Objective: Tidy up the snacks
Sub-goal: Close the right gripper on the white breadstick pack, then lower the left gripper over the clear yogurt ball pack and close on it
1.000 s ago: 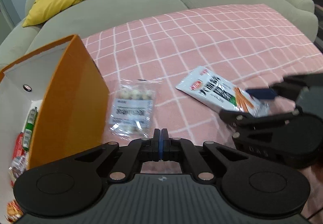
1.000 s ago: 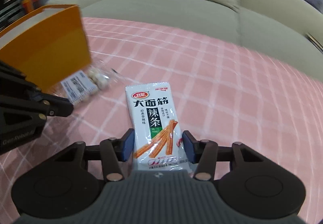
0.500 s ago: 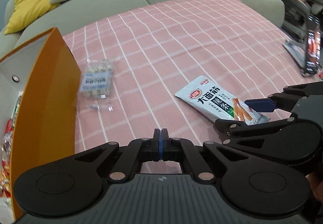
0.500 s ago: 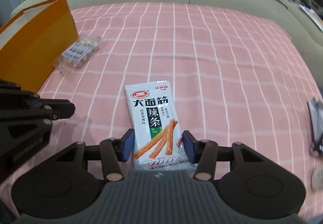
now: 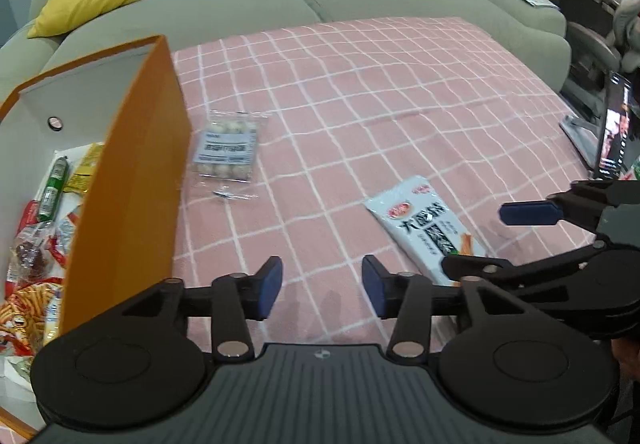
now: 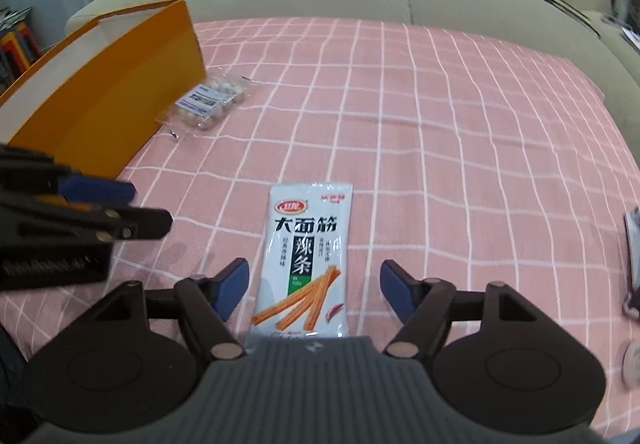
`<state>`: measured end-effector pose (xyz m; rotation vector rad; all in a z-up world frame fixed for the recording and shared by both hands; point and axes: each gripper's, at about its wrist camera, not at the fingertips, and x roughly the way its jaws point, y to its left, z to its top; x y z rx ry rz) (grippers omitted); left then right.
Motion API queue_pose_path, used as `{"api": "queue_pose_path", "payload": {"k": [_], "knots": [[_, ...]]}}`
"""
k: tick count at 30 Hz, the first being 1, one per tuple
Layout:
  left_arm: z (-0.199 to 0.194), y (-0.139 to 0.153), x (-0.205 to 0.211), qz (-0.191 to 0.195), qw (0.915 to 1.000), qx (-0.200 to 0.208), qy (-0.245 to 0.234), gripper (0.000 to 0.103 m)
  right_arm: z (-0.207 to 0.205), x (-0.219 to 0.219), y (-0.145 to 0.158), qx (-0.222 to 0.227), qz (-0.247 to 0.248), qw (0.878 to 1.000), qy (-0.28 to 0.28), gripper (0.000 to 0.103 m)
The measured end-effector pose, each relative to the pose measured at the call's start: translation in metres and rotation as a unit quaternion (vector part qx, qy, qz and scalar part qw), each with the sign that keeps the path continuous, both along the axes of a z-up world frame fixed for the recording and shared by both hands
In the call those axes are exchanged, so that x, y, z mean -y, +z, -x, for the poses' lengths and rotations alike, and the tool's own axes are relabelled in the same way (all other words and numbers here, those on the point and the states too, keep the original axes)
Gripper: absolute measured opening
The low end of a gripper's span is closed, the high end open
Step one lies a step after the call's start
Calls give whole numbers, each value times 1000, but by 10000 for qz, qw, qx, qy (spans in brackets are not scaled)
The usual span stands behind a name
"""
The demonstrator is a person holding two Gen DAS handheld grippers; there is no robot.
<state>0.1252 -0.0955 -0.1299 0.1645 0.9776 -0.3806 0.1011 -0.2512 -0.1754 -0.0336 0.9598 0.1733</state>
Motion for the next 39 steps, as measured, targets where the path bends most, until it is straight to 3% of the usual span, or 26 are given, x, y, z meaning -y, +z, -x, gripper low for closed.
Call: {"api": "queue_pose_path", "payload": {"k": [2, 12, 15, 20, 23, 29, 34, 37, 39], "knots": [[-5, 0, -1, -65, 9999, -1, 89, 68, -1, 0, 0, 7, 66, 9999, 86, 71], [-53, 1, 15, -773, 9963, 282, 239, 73, -21, -14, -16, -338, -69, 9994, -75, 69], [-68, -1, 18, -904, 9945, 358, 393, 79, -29, -16, -22, -416, -29, 9990, -172, 50], [-91, -7, 27, -1088, 9913, 446, 595, 81, -41, -16, -23, -319, -33, 9992, -221, 47], [-99, -17, 39, -1472, 9852, 634, 606, 81, -51, -15, -24, -322, -91, 9992, -199, 47], [-109, -42, 56, -2185, 9721, 765, 363, 53, -61, -9, -25, -367, -170, 9991, -87, 48], [-113, -47, 54, -2027, 9762, 744, 228, 16, -60, -6, -24, -363, -183, 9992, -13, 49], [-111, -45, 55, -1889, 9789, 762, 157, 3, -60, -3, -23, -357, -188, 9992, 20, 49], [-108, -42, 58, -1810, 9805, 762, 119, 0, -60, -1, -22, -367, -211, 9991, 9, 49]]}}
